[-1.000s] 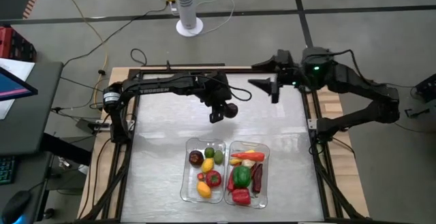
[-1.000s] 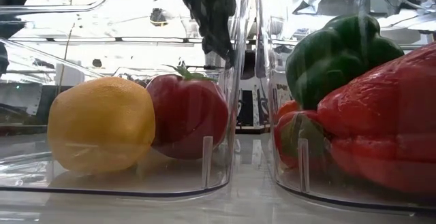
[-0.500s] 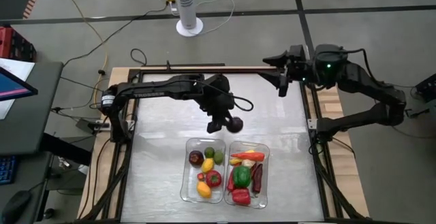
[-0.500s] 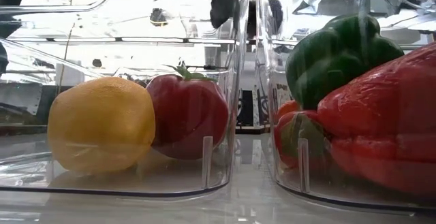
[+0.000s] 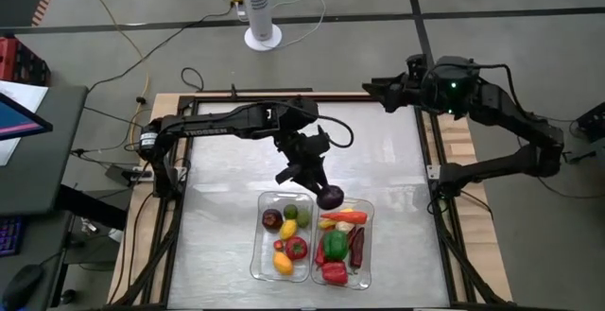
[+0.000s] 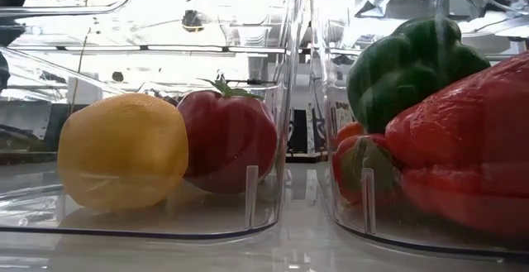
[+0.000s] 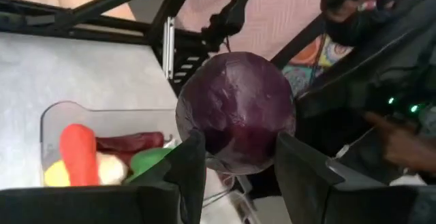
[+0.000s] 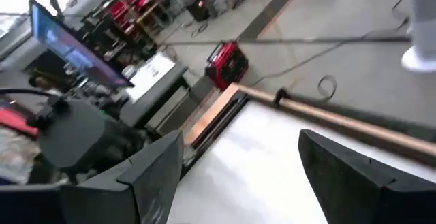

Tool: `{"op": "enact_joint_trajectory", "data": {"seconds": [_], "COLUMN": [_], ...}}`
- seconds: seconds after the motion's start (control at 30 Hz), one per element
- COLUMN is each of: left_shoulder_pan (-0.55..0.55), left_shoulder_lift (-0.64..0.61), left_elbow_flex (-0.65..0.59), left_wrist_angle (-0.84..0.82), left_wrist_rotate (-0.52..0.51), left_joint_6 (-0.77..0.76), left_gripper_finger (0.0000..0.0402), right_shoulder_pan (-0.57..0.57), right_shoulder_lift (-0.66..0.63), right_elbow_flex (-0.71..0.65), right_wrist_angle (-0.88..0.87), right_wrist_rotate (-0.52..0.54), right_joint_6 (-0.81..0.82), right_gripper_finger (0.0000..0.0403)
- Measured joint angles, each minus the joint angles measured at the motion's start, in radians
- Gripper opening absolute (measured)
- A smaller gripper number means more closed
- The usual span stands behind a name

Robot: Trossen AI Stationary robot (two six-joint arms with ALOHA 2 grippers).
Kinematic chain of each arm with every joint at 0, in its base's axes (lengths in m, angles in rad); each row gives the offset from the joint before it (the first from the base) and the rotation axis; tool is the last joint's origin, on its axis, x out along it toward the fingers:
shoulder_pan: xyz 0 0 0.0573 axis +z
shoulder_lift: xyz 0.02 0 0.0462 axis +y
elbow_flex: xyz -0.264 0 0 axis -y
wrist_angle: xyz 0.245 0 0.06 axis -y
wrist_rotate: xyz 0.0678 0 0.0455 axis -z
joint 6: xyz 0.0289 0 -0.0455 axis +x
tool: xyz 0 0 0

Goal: Sort produce into baskets
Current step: Put the plum into the right transparent bin

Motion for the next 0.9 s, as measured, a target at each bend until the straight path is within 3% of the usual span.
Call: {"op": "enact_joint_trajectory", "data": {"seconds": [0.1,0.23,0.43,0.6,0.7,0.9], "left_shoulder_pan": [-0.009,-0.045,-0.121,-0.168,-0.18,-0.182], "left_shoulder_lift": [0.0,0.003,0.004,0.004,0.005,0.005], "left_elbow_flex": [0.0,-0.004,-0.087,-0.17,-0.197,-0.227], "left_wrist_angle": [0.009,-0.045,0.008,0.079,0.094,0.105], "left_wrist_rotate": [-0.031,-0.201,-0.529,-0.685,-0.734,-0.702], "left_joint_6": [-0.059,-0.03,-0.003,0.007,0.006,-0.038], "left_gripper_finger": [0.014,0.014,0.014,0.014,0.014,0.0172], "right_shoulder_pan": [-0.006,0.032,0.099,0.133,0.148,0.179], "right_shoulder_lift": [-0.004,-0.033,-0.112,-0.158,-0.165,-0.14], "right_elbow_flex": [0.0,0.0,0.0,-0.002,-0.015,-0.018], "right_wrist_angle": [-0.022,-0.066,-0.179,-0.21,-0.217,-0.237], "right_wrist_rotate": [-0.051,-0.059,0.118,0.217,0.22,0.228], "right_joint_6": [0.041,0.039,0.029,0.051,0.074,0.101], "right_gripper_finger": [0.0317,0.0317,0.0317,0.0317,0.0317,0.0317]}}
